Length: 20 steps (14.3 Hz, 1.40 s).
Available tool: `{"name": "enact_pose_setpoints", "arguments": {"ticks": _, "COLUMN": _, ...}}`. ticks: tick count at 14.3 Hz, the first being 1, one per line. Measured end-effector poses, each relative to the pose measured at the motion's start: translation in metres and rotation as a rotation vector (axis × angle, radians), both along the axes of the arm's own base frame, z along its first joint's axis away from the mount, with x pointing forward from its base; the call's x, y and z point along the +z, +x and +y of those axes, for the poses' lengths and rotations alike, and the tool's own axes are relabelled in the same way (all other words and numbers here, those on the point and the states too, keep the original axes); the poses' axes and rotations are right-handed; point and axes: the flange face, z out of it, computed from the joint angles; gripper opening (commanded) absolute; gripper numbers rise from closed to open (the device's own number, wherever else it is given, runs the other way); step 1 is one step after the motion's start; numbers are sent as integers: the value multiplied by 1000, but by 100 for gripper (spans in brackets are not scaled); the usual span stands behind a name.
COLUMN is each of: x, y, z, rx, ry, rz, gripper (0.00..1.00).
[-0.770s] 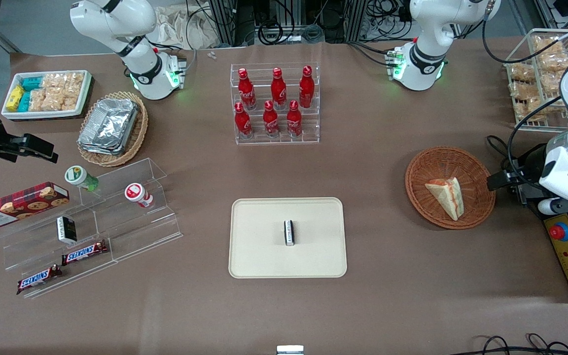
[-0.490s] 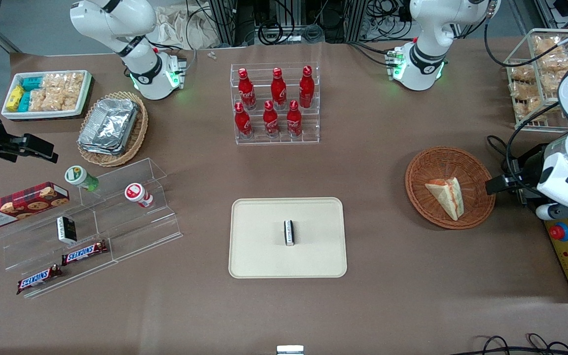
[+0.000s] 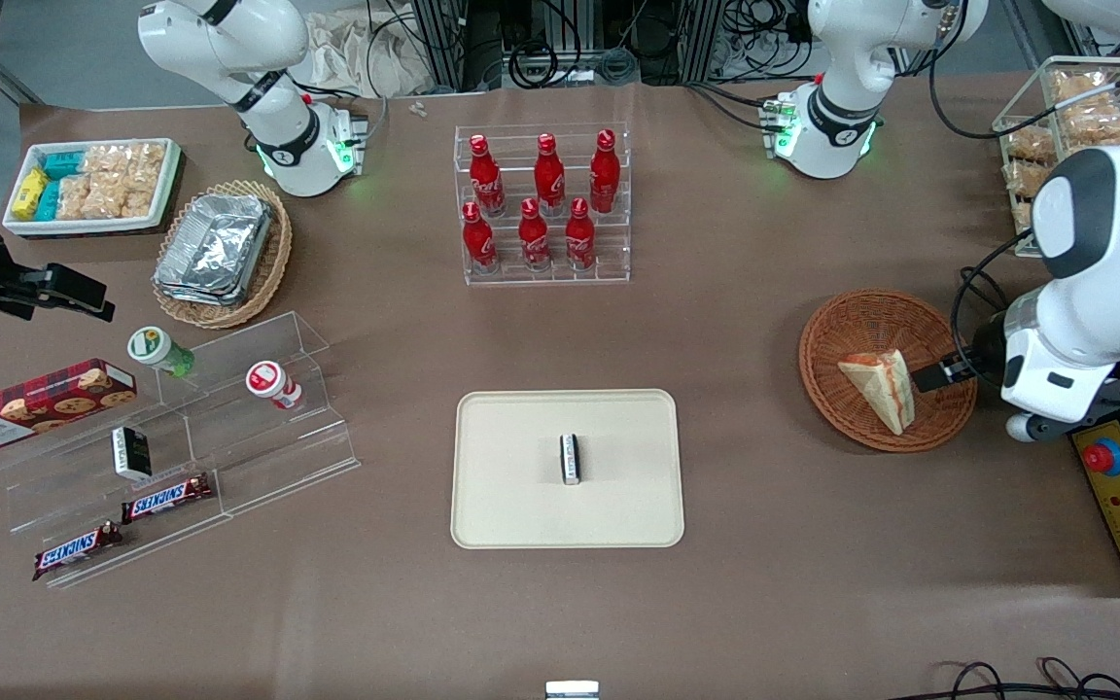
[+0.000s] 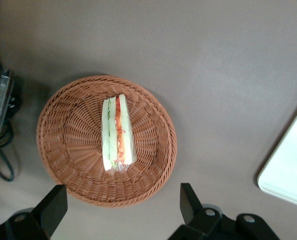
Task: Place sandwich from basket to tray
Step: 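Lower the left gripper over the wrapped sandwich in the wicker basket, then close the left gripper on the sandwich's wrapped edge and lift it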
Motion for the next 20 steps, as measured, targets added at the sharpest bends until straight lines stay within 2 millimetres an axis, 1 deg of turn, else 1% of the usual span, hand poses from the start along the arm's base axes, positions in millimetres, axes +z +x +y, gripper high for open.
{"name": "enact_pose_setpoints", "arguments": {"ticks": 2, "x": -31, "y": -18, "z": 7, "rx": 38, "ry": 10, "rz": -39, "gripper": 100}}
{"name": "enact_pose_setpoints", "arguments": {"ticks": 4, "x": -60, "y": -39, "z": 11, "rx": 77, "ry": 34, "rz": -47, "gripper": 100}}
{"name": "enact_pose_setpoints", "arguments": {"ticks": 7, "x": -92, "y": -57, "z": 12, "rx": 99, "ry": 37, "rz": -73, "gripper": 100}}
{"name": "enact_pose_setpoints", "arguments": {"ticks": 9, "x": -107, "y": -65, "z": 13, "rx": 109, "ry": 36, "rz": -79, "gripper": 100}}
{"name": "enact_pose_setpoints", "arguments": {"ticks": 11, "x": -120, "y": -69, "z": 18, "rx": 138, "ry": 37, "rz": -88, "gripper": 100}}
{"name": "enact_pose_setpoints", "arguments": {"ticks": 13, "x": -134, "y": -72, "z": 24, "rx": 160, "ry": 39, "rz": -89, "gripper": 100}}
{"name": "enact_pose_setpoints", "arguments": {"ticks": 16, "x": -154, "y": -71, "z": 26, "rx": 216, "ry": 39, "rz": -81, "gripper": 100}}
{"name": "enact_pose_setpoints", "arguments": {"ticks": 20, "x": -165, "y": -71, "z": 26, "rx": 255, "ry": 33, "rz": -69, "gripper": 100}}
